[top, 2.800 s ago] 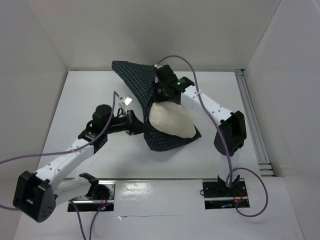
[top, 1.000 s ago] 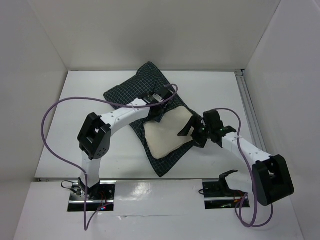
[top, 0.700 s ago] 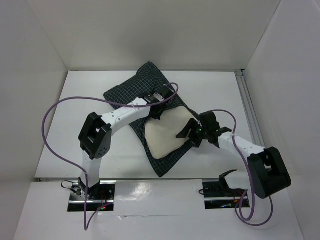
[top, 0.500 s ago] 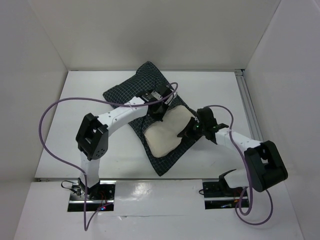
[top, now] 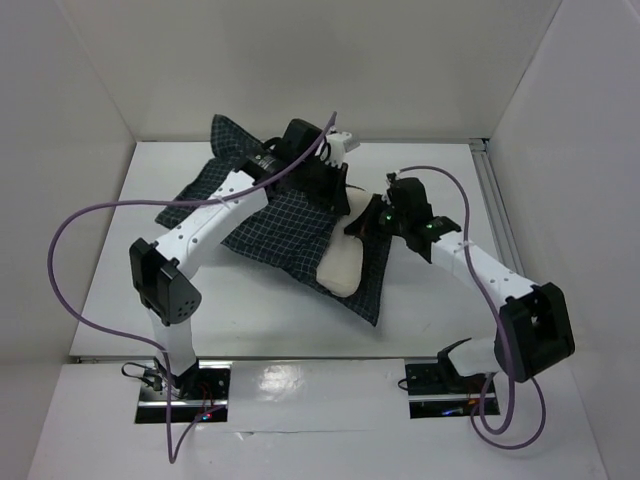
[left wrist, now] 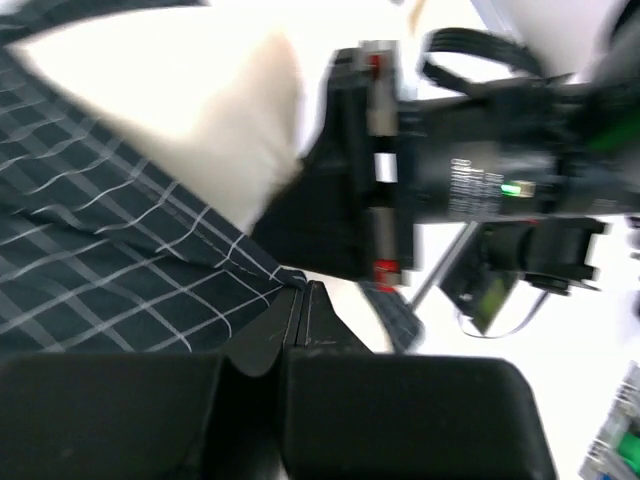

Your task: Put the pillow into the pillowcase

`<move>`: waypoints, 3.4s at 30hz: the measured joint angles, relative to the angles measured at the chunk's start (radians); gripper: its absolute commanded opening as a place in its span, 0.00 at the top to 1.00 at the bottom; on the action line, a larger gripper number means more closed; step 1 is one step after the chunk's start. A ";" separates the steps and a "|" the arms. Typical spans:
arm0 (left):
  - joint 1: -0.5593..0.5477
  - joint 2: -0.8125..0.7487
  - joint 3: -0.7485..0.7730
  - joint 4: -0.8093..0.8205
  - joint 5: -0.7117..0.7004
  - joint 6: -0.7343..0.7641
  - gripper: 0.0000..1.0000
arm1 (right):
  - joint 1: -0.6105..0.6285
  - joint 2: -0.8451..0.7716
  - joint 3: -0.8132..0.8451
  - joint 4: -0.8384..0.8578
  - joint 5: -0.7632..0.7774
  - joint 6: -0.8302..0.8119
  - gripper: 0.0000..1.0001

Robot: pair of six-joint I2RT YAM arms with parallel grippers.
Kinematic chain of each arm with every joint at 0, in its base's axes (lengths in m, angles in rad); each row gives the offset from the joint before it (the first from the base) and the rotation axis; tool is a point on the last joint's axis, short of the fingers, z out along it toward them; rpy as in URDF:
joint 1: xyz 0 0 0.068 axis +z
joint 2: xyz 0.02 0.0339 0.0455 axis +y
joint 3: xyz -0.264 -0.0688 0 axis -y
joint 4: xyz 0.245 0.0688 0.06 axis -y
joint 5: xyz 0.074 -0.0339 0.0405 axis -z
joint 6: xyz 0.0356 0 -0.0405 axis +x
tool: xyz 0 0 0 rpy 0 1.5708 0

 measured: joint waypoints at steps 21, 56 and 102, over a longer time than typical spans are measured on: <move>0.072 -0.104 -0.267 -0.112 -0.180 -0.109 0.36 | 0.073 0.214 0.022 0.044 -0.064 -0.141 0.25; 0.110 0.406 0.151 -0.166 -0.702 -0.190 1.00 | -0.102 0.415 0.137 0.086 -0.159 -0.152 0.42; 0.128 0.094 -0.036 -0.101 -0.259 -0.082 0.55 | 0.035 0.082 -0.088 0.116 -0.012 -0.088 0.26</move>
